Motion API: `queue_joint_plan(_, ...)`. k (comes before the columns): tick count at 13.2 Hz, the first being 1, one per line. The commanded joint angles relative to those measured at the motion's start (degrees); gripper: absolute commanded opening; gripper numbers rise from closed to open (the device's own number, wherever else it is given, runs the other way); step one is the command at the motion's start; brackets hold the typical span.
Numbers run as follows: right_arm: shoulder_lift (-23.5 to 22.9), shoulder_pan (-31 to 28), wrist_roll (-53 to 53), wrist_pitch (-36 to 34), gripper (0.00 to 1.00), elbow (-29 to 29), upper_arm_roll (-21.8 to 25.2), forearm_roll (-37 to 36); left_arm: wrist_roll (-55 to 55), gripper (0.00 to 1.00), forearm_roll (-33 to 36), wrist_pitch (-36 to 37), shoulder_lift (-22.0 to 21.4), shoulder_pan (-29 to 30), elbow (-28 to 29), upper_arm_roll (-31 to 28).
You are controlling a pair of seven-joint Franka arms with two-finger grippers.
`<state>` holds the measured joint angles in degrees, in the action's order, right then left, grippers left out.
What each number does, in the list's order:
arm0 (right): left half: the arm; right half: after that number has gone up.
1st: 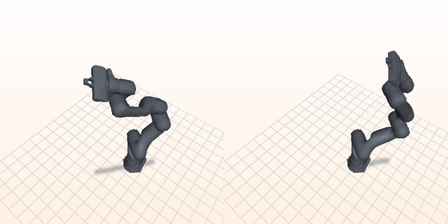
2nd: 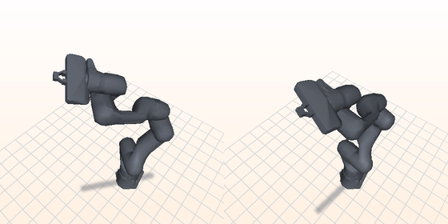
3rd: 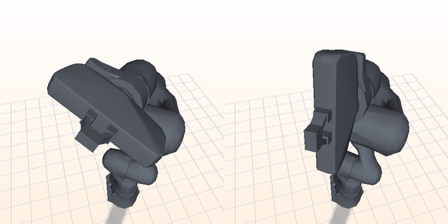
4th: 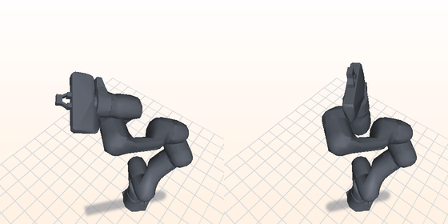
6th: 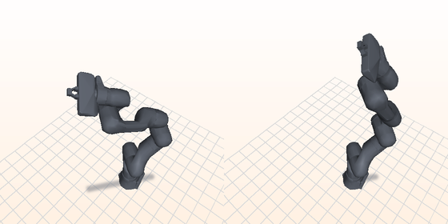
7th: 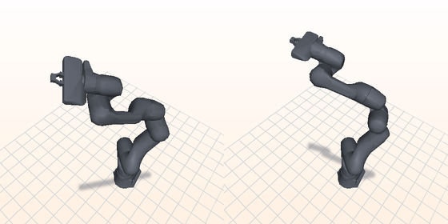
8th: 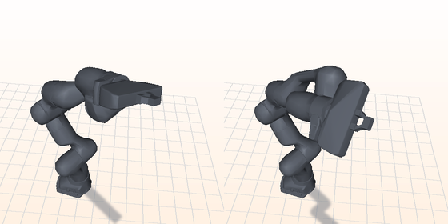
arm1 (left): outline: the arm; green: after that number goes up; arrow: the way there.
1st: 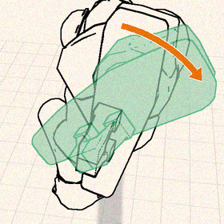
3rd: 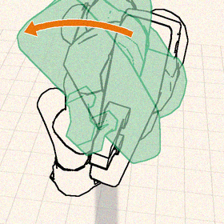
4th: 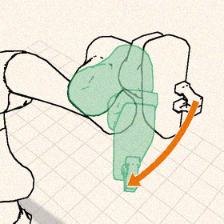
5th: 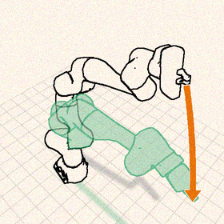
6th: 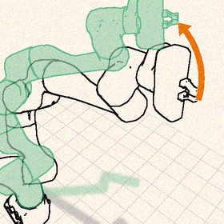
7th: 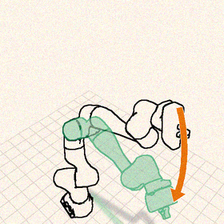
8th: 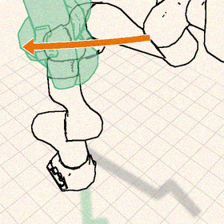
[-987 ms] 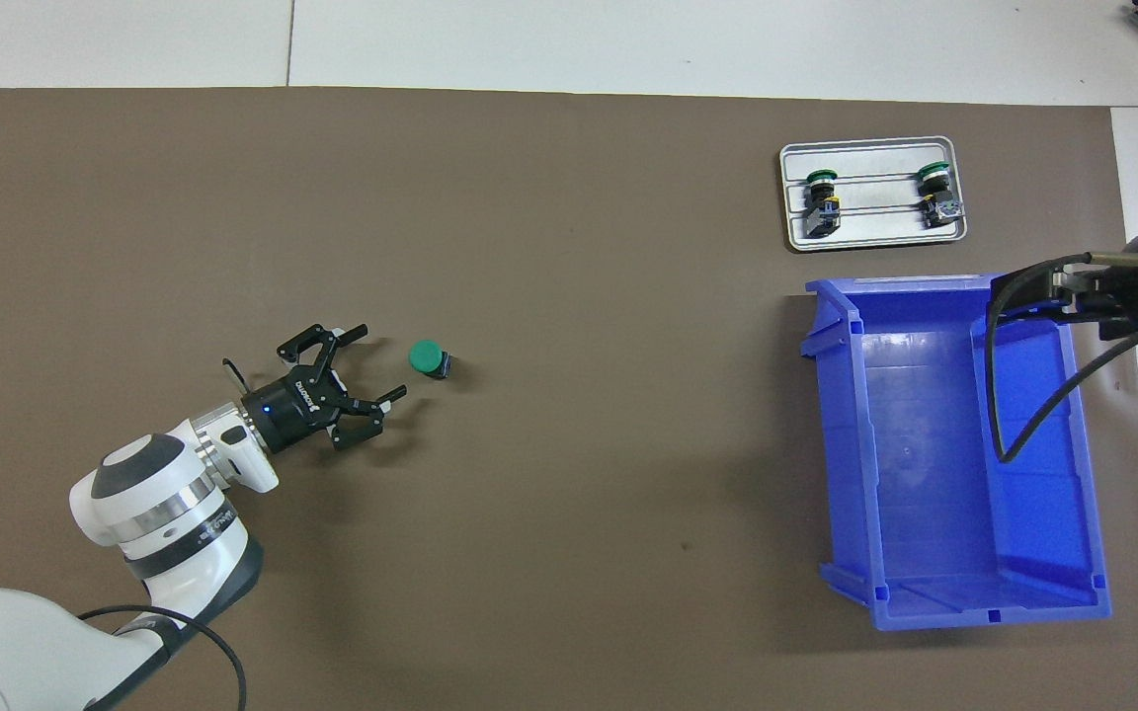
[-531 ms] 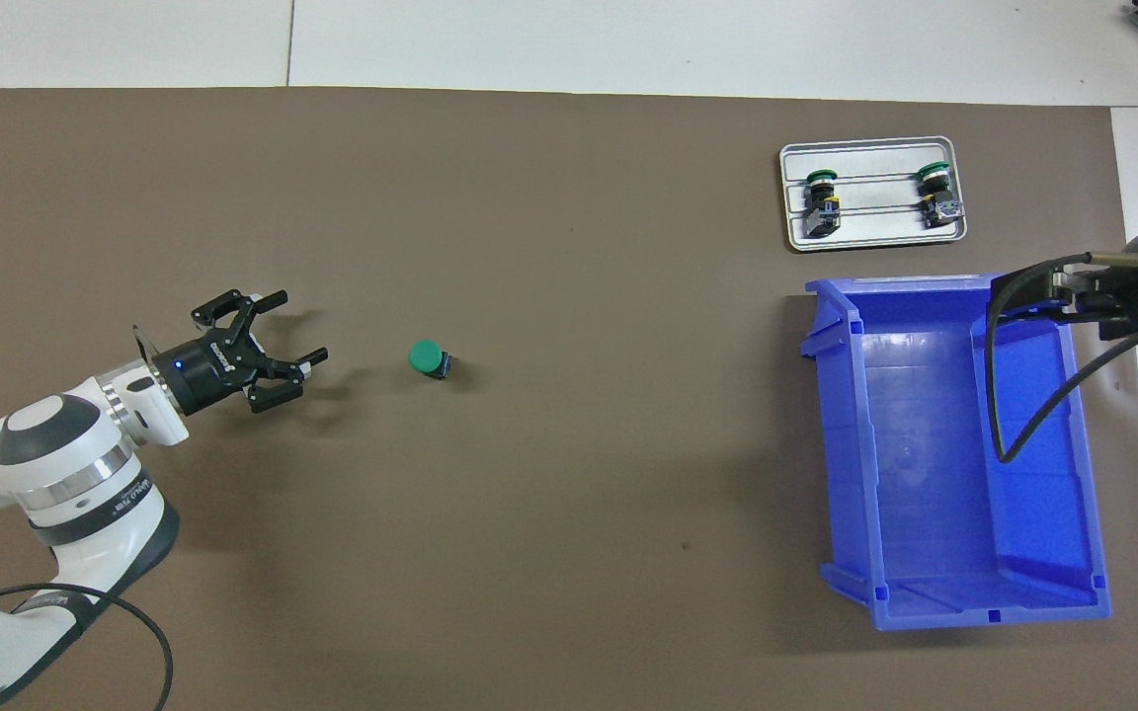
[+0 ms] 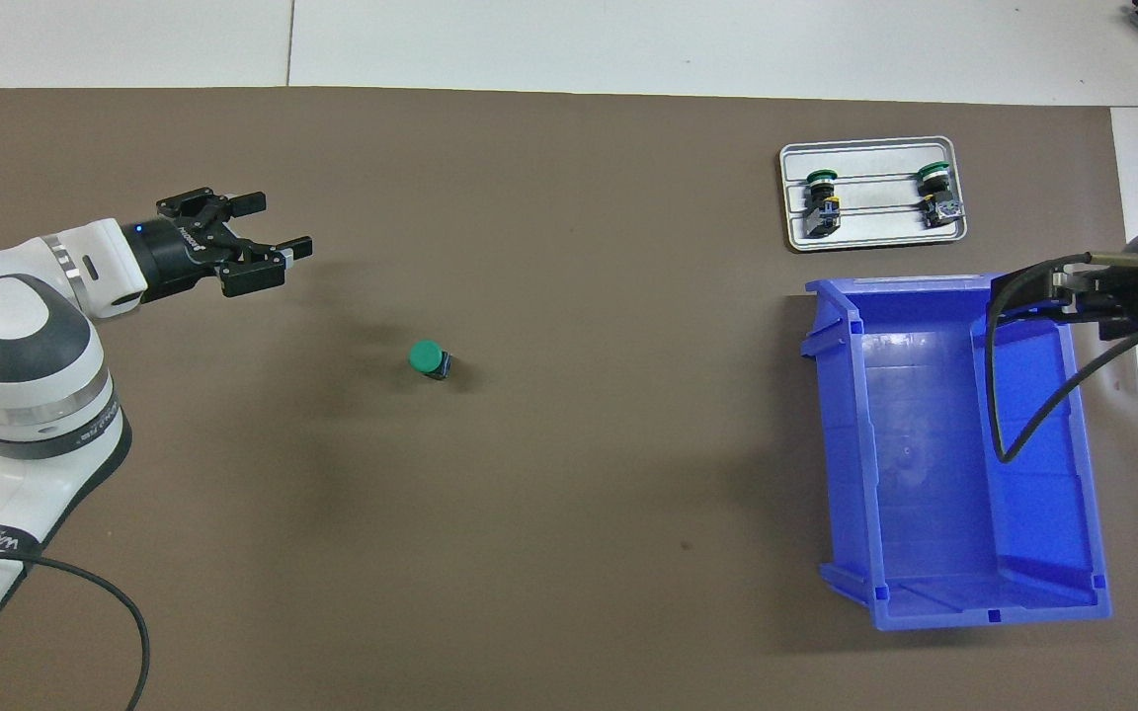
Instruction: Place and press button with both arms
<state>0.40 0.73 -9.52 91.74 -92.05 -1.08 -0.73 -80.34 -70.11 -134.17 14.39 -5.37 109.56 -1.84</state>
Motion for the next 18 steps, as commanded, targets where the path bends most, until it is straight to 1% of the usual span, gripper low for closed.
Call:
queue_joint_plan(1, 0.3, -0.4, 1.3, -0.7, 1.0, -0.2, -0.1, 1.4, 21.0, 1.0, 14.2, 1.6, -0.2, -2.4, -5.8, -0.3)
queue_joint_plan(3, 0.3, -0.4, 1.3, -0.7, 1.0, -0.2, -0.1, 1.4, 34.6, 1.0, 24.7, 8.0, -0.3, -3.4, -10.8, -0.3)
queue_joint_plan(5, 0.3, -0.4, 1.3, -0.7, 1.0, -0.2, -0.1, 1.4, 47.1, 1.0, 37.1, 16.2, -0.3, -4.8, -17.0, -0.2)
queue_joint_plan(7, 0.3, -0.4, 1.3, -0.6, 1.0, -0.2, -0.1, 1.4, 58.1, 1.0, 47.8, 21.9, -0.4, -8.2, -20.6, -0.2)
queue_joint_plan(10, 0.3, -0.4, 1.3, -0.7, 1.0, -0.2, -0.1, 1.4, 72.2, 0.99, 56.8, 24.2, -1.3, -13.1, -20.4, -0.2)
queue_joint_plan(12, 0.3, -0.4, 1.3, -0.6, 1.0, -0.2, -0.1, 1.4, 79.8, 0.98, 65.4, 24.7, -2.1, -16.2, -19.5, -0.1)
queue_joint_plan(13, 0.3, -0.4, 1.3, -0.7, 1.0, -0.2, -0.1, 1.4, 81.8, 0.95, 66.6, 24.8, -2.3, -17.3, -18.6, -0.1)
queue_joint_plan(14, 0.3, -0.4, 1.3, -0.6, 1.0, -0.2, -0.1, 1.4, 82.8, 0.91, 66.9, 24.7, -3.1, -17.8, -17.1, -0.1)
queue_joint_plan(15, 0.3, -0.4, 1.3, -0.7, 1.0, -0.2, -0.1, 1.4, 83.7, 0.8, 67.2, 24.1, -3.3, -18.5, -15.9, -0.1)
queue_joint_plan(16, 0.3, -0.4, 1.3, -0.6, 1.0, -0.2, -0.1, 1.4, 84.6, 0.61, 67.4, 23.7, -3.3, -19.0, -15.0, -0.1)
queue_joint_plan(17, 0.3, -0.4, 1.3, -0.7, 1.0, -0.2, -0.1, 1.4, 85.3, 0.44, 67.4, 21.6, -3.3, -19.2, -12.9, 0.1)
queue_joint_plan(18, 0.3, -0.4, 1.3, -0.7, 1.0, -0.2, -0.1, 1.4, 85.2, 0.32, 67.5, 16.8, -4.4, -19.8, -8.6, 0.1)
